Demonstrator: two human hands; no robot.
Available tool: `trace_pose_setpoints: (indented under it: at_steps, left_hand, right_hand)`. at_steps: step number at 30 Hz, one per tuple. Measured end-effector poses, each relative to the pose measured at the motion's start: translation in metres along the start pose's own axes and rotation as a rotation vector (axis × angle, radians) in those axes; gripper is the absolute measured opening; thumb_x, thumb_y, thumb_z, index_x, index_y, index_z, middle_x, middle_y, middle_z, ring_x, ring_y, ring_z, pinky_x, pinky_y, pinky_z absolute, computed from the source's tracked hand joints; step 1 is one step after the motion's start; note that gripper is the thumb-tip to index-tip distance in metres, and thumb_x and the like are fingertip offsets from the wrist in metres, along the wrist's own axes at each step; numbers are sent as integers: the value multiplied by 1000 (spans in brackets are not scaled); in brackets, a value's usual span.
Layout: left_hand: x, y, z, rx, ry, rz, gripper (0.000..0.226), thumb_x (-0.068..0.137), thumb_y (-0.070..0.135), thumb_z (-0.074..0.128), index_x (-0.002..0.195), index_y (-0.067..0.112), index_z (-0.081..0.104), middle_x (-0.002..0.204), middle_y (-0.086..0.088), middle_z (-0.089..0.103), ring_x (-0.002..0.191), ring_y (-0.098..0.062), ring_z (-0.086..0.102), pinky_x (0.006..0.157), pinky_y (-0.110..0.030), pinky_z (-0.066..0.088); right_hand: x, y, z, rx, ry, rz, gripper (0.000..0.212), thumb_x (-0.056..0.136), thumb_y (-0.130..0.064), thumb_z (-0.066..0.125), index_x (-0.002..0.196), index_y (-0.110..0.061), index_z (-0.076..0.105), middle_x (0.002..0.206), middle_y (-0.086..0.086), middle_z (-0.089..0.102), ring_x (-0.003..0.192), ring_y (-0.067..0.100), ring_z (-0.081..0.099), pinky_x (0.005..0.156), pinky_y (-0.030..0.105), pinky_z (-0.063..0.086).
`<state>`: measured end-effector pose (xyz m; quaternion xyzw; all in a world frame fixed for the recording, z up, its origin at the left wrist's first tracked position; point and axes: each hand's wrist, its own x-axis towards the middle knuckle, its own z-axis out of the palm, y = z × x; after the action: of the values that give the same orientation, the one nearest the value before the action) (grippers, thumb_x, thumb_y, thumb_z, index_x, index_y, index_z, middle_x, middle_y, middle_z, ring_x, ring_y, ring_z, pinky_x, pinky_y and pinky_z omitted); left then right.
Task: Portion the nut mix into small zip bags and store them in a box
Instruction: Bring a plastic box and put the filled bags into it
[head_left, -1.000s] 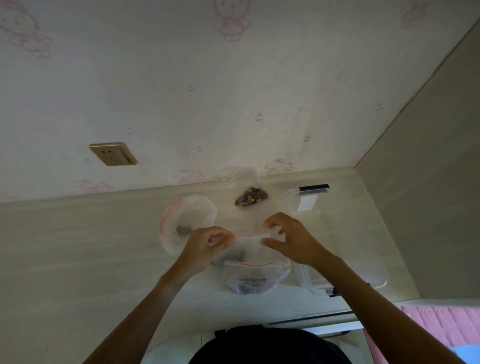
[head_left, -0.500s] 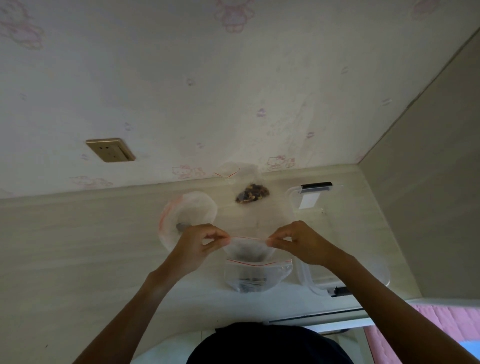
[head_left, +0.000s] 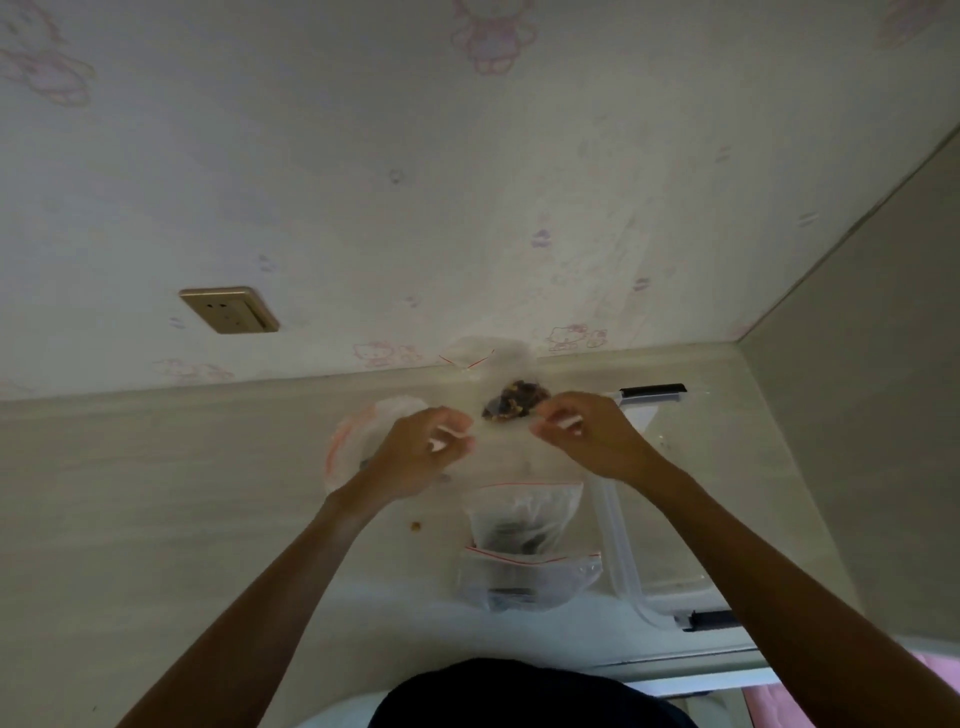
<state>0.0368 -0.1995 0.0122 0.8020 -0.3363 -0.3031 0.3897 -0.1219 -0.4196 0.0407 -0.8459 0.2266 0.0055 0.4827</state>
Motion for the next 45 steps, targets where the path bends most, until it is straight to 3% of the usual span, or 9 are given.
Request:
trace_pose_setpoints:
  at_steps: [2, 6, 12, 17, 22, 25, 31, 37, 45]
  left_hand:
    - [27, 2, 1, 39, 41, 9, 33, 93, 32, 77, 124, 26, 65, 122, 13, 65, 94, 3, 69, 83, -18, 55]
    - [80, 1, 4, 230, 75, -11, 57, 95, 30, 74, 146, 20, 51, 148, -2, 51, 93, -12, 68, 95, -34, 54]
    - [125, -3, 16, 376, -70, -69, 69, 98, 23, 67, 159, 14, 35, 159, -9, 46, 144, -27, 46, 115, -38, 40]
    - [118, -1, 29, 382, -43, -91, 31, 105, 29, 54, 128, 14, 70, 128, -10, 72, 118, -29, 66, 100, -42, 52]
    - [97, 21, 28, 453, 111, 76, 27, 106, 30, 52, 103, 21, 78, 97, 0, 77, 88, -22, 71, 80, -42, 57]
    - [83, 30, 24, 515, 230, 154, 22, 103, 36, 58, 103, 25, 78, 99, 4, 76, 89, -19, 71, 79, -33, 55]
    - [54, 29, -2, 681, 174, 177, 21, 99, 36, 64, 115, 25, 73, 115, 6, 68, 100, -22, 70, 85, -35, 52]
    - [17, 40, -7, 655, 248, 417, 8, 98, 27, 69, 97, 21, 75, 88, 5, 72, 80, -19, 69, 67, -36, 56]
    - [-12, 22, 6, 526, 175, 469, 5, 95, 25, 74, 99, 22, 75, 106, 10, 66, 89, -10, 66, 71, -31, 57]
  right_hand:
    - [27, -10, 2, -99, 51, -48, 33, 94, -19, 74, 123, -6, 67, 121, 12, 66, 108, 27, 65, 96, 46, 55]
    - [79, -27, 8, -406, 46, -141, 55, 98, -24, 66, 149, -19, 45, 151, 7, 43, 134, 23, 47, 106, 38, 47]
    - [113, -38, 34, -794, -130, -126, 68, 94, -15, 66, 154, -24, 35, 163, 11, 19, 145, 31, 31, 106, 42, 46]
    - [112, -36, 36, -907, -228, -87, 65, 89, -21, 72, 148, -20, 44, 162, 14, 19, 145, 34, 29, 108, 45, 42]
    - [102, -36, 25, -944, -139, -103, 37, 94, -17, 62, 131, -13, 57, 145, 13, 40, 132, 31, 44, 103, 40, 45]
    - [92, -34, 8, -957, -78, -137, 22, 101, -19, 52, 116, -10, 66, 127, 11, 54, 117, 28, 54, 95, 37, 44]
    - [56, -24, -28, -783, -79, -187, 29, 106, -33, 50, 114, -14, 72, 116, 3, 66, 102, 22, 62, 91, 35, 49]
    - [13, -12, -31, -603, -34, -143, 30, 99, -43, 61, 110, -18, 73, 112, -2, 68, 102, 16, 61, 92, 28, 44]
    - [-27, -3, -16, -602, -42, -83, 36, 99, -50, 58, 115, -20, 70, 114, -3, 67, 106, 12, 60, 96, 28, 46]
